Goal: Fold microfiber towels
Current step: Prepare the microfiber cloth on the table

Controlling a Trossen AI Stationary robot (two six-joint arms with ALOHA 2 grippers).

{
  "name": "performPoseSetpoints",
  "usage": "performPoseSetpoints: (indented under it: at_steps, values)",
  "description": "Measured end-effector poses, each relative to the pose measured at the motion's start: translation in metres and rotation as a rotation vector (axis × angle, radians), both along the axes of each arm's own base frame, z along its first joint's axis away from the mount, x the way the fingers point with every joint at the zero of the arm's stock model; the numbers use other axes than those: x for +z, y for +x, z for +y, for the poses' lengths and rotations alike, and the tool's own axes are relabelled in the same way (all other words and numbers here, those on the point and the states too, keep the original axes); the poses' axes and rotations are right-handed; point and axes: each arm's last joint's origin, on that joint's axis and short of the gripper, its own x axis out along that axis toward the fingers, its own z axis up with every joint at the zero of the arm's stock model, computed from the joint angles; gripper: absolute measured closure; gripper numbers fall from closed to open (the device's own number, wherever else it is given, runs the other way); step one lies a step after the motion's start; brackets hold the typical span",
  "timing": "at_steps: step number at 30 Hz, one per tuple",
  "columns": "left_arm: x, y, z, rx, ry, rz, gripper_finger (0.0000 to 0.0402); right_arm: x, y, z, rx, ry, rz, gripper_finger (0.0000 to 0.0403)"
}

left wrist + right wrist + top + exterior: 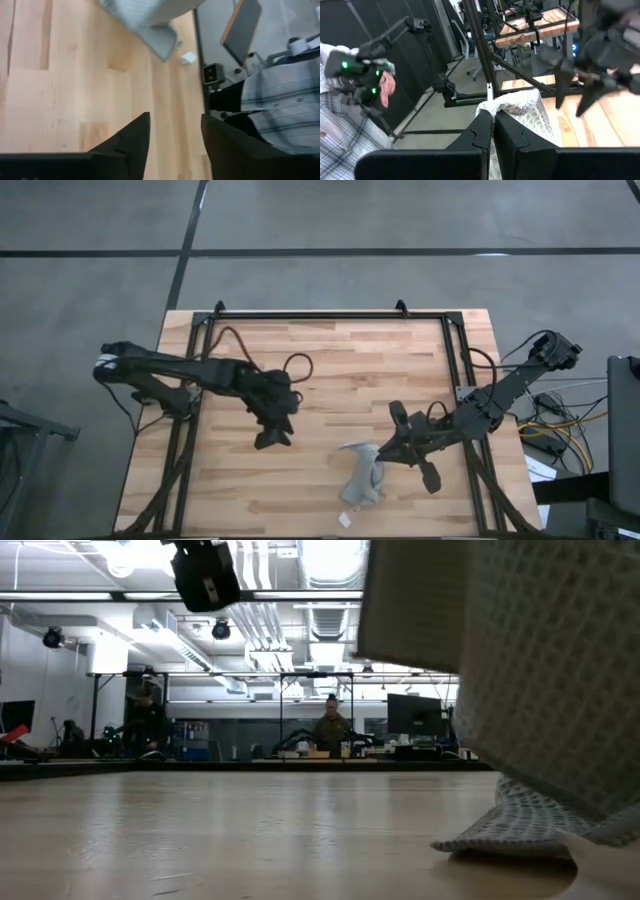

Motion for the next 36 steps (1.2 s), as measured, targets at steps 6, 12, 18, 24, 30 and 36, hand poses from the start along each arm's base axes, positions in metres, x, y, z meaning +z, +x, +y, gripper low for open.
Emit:
performPoseSetpoints:
  at_steps: [6, 12, 18, 24, 30, 36]
  values:
    - [-0.024, 0.020, -0.003, -0.012, -0.004, 0.058, 0.0212, 0.014, -0.001, -0.001, 0.014, -0.038, -0.058, 0.0394]
    - [-0.031, 0.034, -0.005, -0.044, -0.017, 0.012, 0.0213, 0.021, 0.000, -0.003, 0.015, -0.060, -0.078, 0.0394]
    - [-0.018, 0.044, -0.006, -0.055, -0.006, -0.184, 0.0213, 0.022, 0.000, -0.004, 0.015, -0.072, -0.074, 0.0394]
    - [-0.011, 0.049, -0.009, -0.031, 0.130, -0.320, 0.0213, 0.022, 0.000, -0.004, 0.013, -0.092, -0.080, 0.0394]
    - [-0.012, 0.049, -0.009, -0.033, 0.257, -0.363, 0.0213, 0.022, 0.003, -0.009, -0.010, -0.115, -0.088, 0.0394]
    - [-0.012, 0.050, -0.008, 0.034, 0.346, -0.366, 0.0213, 0.023, 0.009, -0.018, -0.047, -0.138, -0.099, 0.0394]
